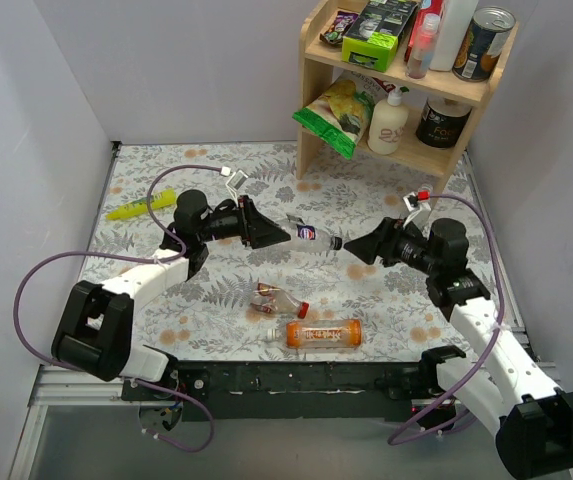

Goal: Unscrew the bottle caps

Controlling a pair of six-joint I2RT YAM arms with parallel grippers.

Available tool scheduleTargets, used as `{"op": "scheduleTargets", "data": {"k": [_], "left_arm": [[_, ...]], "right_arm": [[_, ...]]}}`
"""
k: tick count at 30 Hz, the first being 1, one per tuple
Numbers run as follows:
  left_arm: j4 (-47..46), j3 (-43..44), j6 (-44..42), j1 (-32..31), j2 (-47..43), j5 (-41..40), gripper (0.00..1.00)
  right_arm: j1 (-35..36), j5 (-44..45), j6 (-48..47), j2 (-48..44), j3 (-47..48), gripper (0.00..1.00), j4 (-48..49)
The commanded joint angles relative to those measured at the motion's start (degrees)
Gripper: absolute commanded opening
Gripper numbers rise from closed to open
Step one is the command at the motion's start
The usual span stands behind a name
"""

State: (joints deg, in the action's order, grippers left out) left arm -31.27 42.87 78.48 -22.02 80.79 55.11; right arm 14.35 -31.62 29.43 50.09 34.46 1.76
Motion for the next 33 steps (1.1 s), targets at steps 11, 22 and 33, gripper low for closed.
{"op": "scheduleTargets", "data": {"k": [11,22,33], "left_arm": [[-19.88,-3.41,10.38,-0.04,-3.36,2.90,0.00],[-21.99,-4.38,11.26,-0.04,-4.15,2.46,0.00],[-25.42,-5.17,13.37,-0.04,-3.10,2.81,0.00]], "right_arm": [[1.91,3.06,35.24,0.89,-8.97,0.78,34.00],[4.55,-0.37,38.33,4.49,-7.39,0.73,34.98],[4.90,-2.40,42.11,6.51,-8.70,0.53,41.74]]}}
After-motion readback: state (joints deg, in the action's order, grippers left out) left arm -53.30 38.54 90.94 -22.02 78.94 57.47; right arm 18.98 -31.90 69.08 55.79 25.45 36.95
